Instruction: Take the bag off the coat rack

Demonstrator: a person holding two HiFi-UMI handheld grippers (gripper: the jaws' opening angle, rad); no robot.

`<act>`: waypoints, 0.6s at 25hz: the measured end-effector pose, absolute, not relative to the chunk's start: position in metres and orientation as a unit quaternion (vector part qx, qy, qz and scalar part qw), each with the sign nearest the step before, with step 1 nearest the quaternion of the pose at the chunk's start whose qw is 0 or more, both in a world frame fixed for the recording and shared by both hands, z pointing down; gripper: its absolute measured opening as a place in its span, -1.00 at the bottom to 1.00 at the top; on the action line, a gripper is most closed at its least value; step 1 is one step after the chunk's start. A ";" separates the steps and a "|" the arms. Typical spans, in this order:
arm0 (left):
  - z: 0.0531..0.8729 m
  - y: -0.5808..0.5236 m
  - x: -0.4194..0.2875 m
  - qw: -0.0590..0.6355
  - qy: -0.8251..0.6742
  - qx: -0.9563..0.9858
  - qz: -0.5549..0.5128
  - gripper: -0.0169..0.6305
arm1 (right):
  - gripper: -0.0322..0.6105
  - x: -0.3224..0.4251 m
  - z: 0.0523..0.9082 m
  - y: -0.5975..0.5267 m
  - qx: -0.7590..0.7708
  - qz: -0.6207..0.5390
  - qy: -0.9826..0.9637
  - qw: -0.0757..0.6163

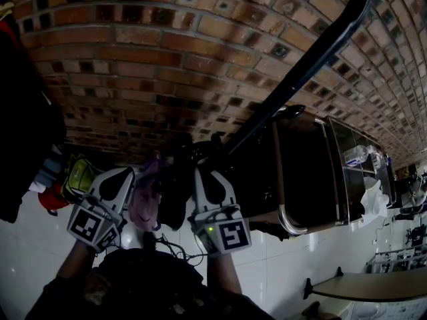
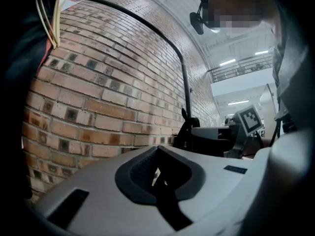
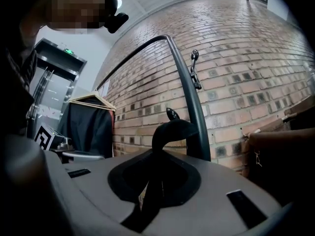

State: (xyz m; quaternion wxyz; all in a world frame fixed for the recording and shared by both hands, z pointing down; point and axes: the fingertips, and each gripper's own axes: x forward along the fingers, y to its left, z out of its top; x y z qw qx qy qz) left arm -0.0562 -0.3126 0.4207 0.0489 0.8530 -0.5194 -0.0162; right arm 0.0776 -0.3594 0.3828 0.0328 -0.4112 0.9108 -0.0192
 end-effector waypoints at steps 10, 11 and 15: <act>0.416 -0.324 -0.057 0.045 -0.519 0.853 -0.020 -0.85 | -0.72 0.081 0.345 -0.372 -0.412 0.003 0.907 0.086; 0.415 -0.324 -0.057 0.045 -0.520 0.853 -0.020 -0.85 | -0.72 0.080 0.340 -0.372 -0.410 -0.013 0.908 0.090; 0.412 -0.327 -0.058 0.041 -0.522 0.852 -0.023 -0.85 | -0.73 0.082 0.321 -0.376 -0.403 -0.046 0.906 0.118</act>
